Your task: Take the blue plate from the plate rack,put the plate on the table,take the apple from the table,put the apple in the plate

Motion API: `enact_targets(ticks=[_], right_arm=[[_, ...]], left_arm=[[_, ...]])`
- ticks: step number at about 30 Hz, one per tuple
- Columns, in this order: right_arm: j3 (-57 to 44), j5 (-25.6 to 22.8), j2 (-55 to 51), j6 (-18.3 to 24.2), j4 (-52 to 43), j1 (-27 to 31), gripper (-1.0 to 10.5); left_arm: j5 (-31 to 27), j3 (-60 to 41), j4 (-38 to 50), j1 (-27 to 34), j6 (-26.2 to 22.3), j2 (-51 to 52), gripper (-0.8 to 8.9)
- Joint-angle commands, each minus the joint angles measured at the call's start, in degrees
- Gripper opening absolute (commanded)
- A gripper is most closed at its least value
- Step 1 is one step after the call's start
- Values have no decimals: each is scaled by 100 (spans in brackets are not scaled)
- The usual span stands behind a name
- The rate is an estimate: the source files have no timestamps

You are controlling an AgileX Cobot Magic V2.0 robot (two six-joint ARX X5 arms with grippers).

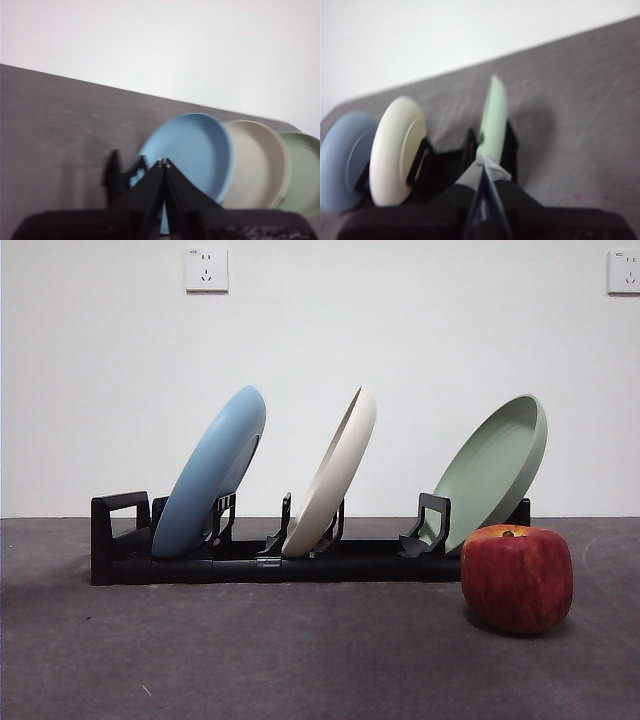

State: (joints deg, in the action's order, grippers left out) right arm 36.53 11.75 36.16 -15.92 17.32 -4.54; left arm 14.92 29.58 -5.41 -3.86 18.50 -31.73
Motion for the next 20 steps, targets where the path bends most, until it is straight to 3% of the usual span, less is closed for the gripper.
enact_targets(ticks=[1, 5, 10, 14, 16, 20], right_arm=[[420, 417, 621, 350, 210, -2, -10], [850, 1110, 1355, 560, 452, -2, 0], [992, 1405, 1829, 560, 514, -9, 15], [992, 1381, 1908, 557, 568, -9, 223], [992, 1379, 1906, 557, 568, -9, 290], [992, 1379, 1906, 555, 566, -9, 289]], left_arm=[[603, 680, -234, 11, -227, -861, -8], [1429, 1685, -789, -2, -492, -2022, -7], [1530, 2594, -1423, -229, -876, -3128, 22], [1519, 2988, -1436, -492, -863, -3790, 350], [1521, 3246, -1416, -750, -859, -4214, 377], [1141, 3899, -1541, -1226, -962, -4999, 377]])
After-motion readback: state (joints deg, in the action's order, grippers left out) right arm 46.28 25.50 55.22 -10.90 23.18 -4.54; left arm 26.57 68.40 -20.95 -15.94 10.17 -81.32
